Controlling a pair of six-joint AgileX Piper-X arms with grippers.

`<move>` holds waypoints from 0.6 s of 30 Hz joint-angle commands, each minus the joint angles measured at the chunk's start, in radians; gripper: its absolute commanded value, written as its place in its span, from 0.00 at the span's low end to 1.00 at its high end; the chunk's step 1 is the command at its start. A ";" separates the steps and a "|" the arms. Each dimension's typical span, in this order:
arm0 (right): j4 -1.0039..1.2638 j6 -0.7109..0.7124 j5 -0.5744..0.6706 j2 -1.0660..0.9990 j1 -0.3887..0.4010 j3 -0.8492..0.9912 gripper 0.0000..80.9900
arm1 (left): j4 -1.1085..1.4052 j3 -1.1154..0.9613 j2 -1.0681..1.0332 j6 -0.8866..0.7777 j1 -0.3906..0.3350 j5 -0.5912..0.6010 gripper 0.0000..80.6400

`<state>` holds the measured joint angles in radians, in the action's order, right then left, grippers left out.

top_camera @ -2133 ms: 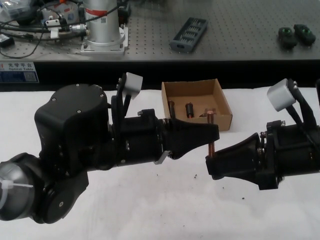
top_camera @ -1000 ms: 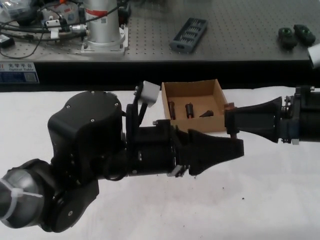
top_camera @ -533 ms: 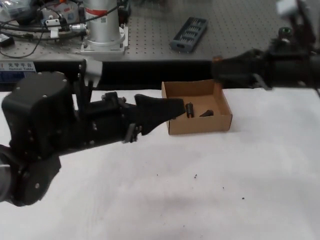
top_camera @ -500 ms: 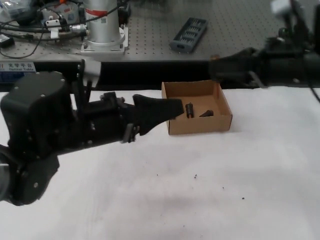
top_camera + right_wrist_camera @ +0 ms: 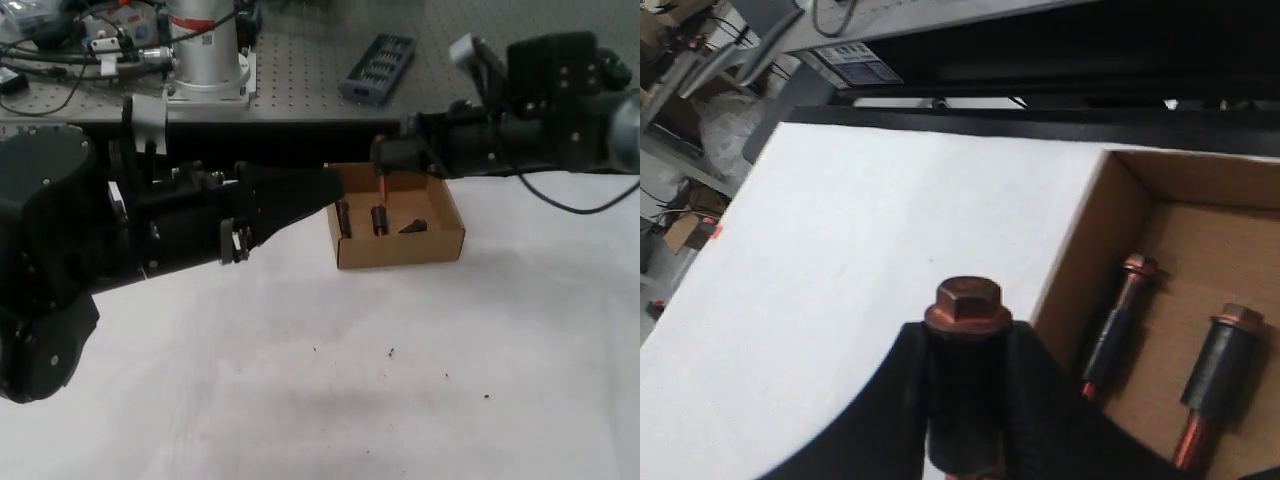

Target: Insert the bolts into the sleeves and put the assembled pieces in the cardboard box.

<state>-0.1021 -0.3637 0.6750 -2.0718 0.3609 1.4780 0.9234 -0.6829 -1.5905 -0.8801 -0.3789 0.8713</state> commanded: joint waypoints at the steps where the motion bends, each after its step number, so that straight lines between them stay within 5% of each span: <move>1: -0.055 -0.003 -0.039 -0.064 -0.012 0.094 0.13 | 0.020 -0.003 0.019 -0.024 0.001 -0.007 0.57; 7: -0.101 0.022 -0.075 -0.100 -0.012 0.151 0.16 | 0.028 -0.003 0.019 -0.042 0.001 0.013 0.47; 13: -0.135 0.020 -0.117 -0.100 -0.012 0.154 0.54 | 0.083 -0.003 0.019 -0.079 0.001 0.015 0.48; 18: -0.158 -0.030 -0.120 -0.100 -0.014 0.154 0.50 | 0.152 -0.003 0.020 -0.170 0.001 0.016 0.48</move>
<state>-0.2458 -0.3626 0.5587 -2.1779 0.3560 1.6176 1.0224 -0.6829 -1.5905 -1.0032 -0.3789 0.8780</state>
